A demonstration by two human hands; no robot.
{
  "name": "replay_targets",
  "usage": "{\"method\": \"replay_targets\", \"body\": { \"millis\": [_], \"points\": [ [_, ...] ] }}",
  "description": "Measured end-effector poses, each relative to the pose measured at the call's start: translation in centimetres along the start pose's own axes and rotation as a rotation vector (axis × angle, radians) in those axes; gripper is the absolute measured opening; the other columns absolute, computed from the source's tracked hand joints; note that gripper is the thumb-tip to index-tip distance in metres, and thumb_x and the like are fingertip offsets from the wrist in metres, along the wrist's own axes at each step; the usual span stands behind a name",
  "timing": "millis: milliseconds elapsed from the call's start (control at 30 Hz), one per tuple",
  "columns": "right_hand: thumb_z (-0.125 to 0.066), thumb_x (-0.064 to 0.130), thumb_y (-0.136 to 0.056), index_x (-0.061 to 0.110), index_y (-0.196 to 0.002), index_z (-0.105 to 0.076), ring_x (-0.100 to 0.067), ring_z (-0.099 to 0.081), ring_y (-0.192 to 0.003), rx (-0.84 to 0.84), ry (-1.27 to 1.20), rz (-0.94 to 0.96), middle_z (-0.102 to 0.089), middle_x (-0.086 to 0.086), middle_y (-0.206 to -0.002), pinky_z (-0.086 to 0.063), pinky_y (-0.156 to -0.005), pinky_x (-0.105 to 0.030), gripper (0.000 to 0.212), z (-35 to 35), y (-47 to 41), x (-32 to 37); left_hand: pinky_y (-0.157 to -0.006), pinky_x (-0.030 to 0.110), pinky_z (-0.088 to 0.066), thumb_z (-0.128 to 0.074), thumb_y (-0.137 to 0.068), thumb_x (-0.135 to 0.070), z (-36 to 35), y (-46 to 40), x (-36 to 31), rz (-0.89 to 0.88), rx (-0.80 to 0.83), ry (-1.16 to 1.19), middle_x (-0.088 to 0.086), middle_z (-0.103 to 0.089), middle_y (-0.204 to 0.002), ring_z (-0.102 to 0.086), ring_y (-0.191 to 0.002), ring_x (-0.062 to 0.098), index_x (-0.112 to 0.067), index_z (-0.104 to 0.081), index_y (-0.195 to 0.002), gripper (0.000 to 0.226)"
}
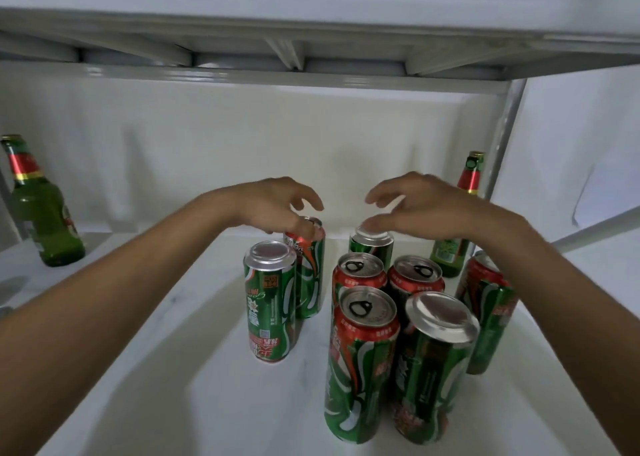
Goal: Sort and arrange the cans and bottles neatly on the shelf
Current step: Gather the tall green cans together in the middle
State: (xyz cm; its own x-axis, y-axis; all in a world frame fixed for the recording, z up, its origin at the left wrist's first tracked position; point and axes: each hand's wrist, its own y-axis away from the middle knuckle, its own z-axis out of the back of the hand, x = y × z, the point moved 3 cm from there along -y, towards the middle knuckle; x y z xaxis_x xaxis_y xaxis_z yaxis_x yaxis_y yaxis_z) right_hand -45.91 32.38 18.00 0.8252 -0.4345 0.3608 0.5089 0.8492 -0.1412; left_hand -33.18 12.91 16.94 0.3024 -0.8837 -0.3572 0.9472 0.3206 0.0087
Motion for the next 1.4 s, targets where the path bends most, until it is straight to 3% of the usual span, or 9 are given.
{"method": "replay_targets", "body": {
  "millis": [133, 300, 600, 733, 833, 900, 1033, 1200, 1400],
  "points": [
    [-0.076, 0.043, -0.087, 0.030, -0.145, -0.054, -0.018, -0.060, -0.118, 0.280, 0.062, -0.043, -0.056, 0.000, -0.142, -0.057, -0.095, -0.034, 0.063, -2.3, -2.7, -0.5, -0.095, 0.042, -0.058, -0.086, -0.076, -0.038, -1.7, -1.6, -0.3, 0.027, 0.028, -0.108, -0.001, -0.066, -0.126, -0.068, -0.100, 0.019, -0.033, -0.061, -0.133, 0.063],
    [-0.085, 0.033, -0.077, 0.025, -0.129, -0.069, -0.012, -0.068, -0.102, 0.158, -0.050, -0.011, -0.065, 0.003, -0.118, -0.066, -0.079, -0.034, 0.055, -1.8, -2.1, -1.7, -0.083, 0.032, -0.061, -0.086, -0.071, -0.026, -2.0, -0.8, -0.3, -0.005, -0.061, -0.007, -0.002, -0.069, -0.119, -0.067, -0.085, 0.008, -0.034, -0.069, -0.123, 0.055],
    [-0.085, 0.041, -0.078, 0.030, -0.133, -0.067, -0.012, -0.062, -0.116, 0.158, -0.054, -0.056, -0.062, 0.002, -0.133, -0.063, -0.077, -0.024, 0.060, -1.3, -0.9, -4.1, -0.086, 0.029, -0.058, -0.086, -0.076, -0.024, -2.3, -0.8, -1.3, -0.125, 0.016, 0.057, -0.004, -0.063, -0.129, -0.066, -0.094, 0.005, -0.039, -0.068, -0.128, 0.057],
    [-0.075, 0.055, -0.084, 0.036, -0.149, -0.050, -0.010, -0.050, -0.132, 0.244, -0.038, -0.050, -0.052, 0.005, -0.151, -0.047, -0.089, -0.021, 0.072, -1.5, -0.5, -3.9, -0.087, 0.020, -0.052, -0.083, -0.083, -0.023, -3.0, -1.1, -1.1, -0.177, 0.116, 0.114, -0.015, -0.060, -0.138, -0.063, -0.106, -0.003, -0.043, -0.061, -0.138, 0.063],
    [-0.063, 0.068, -0.084, 0.044, -0.154, -0.036, -0.005, -0.051, -0.127, 0.218, -0.070, -0.060, -0.048, 0.012, -0.154, -0.039, -0.103, -0.026, 0.079, -0.8, 1.4, -4.1, -0.108, 0.031, -0.049, -0.079, -0.089, -0.035, -3.2, -0.7, -0.5, -0.185, 0.166, 0.138, -0.018, -0.054, -0.149, -0.060, -0.125, 0.004, -0.048, -0.048, -0.149, 0.069],
    [-0.060, 0.073, -0.077, 0.047, -0.150, -0.041, -0.005, -0.055, -0.128, 0.007, -0.109, -0.004, -0.052, 0.018, -0.148, -0.044, -0.106, -0.029, 0.080, 0.2, 4.2, -5.2, -0.117, 0.038, -0.042, -0.075, -0.089, -0.052, -2.5, 0.8, 0.3, -0.170, 0.167, 0.248, -0.018, -0.044, -0.159, -0.055, -0.135, 0.006, -0.055, -0.037, -0.152, 0.074],
    [-0.068, 0.089, -0.059, 0.057, -0.126, -0.058, -0.001, -0.060, -0.122, -0.425, -0.361, -0.031, -0.063, 0.033, -0.126, -0.044, -0.106, -0.014, 0.074, -0.5, 11.3, -10.2, -0.109, 0.035, -0.049, -0.078, -0.083, -0.046, -1.6, 6.3, 3.6, -0.215, -0.036, 0.570, -0.019, -0.055, -0.149, -0.060, -0.132, 0.006, -0.052, -0.046, -0.148, 0.073],
    [-0.085, 0.084, -0.014, 0.069, -0.107, -0.059, -0.003, -0.066, -0.111, -0.310, -0.647, -0.159, -0.067, 0.040, -0.110, -0.058, -0.097, -0.032, 0.098, -5.3, 13.4, -13.8, -0.095, 0.043, -0.061, -0.095, -0.070, -0.015, -6.5, 9.2, 6.8, -0.121, -0.195, 0.713, -0.011, -0.063, -0.135, -0.069, -0.119, 0.020, -0.044, -0.052, -0.142, 0.089],
    [-0.080, 0.086, -0.006, 0.038, -0.105, -0.071, 0.009, -0.072, -0.088, -0.324, -0.708, -0.222, -0.077, 0.028, -0.093, -0.052, -0.080, -0.027, 0.111, -6.1, 13.3, -12.4, -0.079, 0.032, -0.065, -0.096, -0.067, -0.007, -10.2, 8.7, 6.3, -0.044, -0.438, 0.709, -0.017, -0.068, -0.126, -0.070, -0.110, 0.017, -0.051, -0.057, -0.134, 0.090]
  ]
}}
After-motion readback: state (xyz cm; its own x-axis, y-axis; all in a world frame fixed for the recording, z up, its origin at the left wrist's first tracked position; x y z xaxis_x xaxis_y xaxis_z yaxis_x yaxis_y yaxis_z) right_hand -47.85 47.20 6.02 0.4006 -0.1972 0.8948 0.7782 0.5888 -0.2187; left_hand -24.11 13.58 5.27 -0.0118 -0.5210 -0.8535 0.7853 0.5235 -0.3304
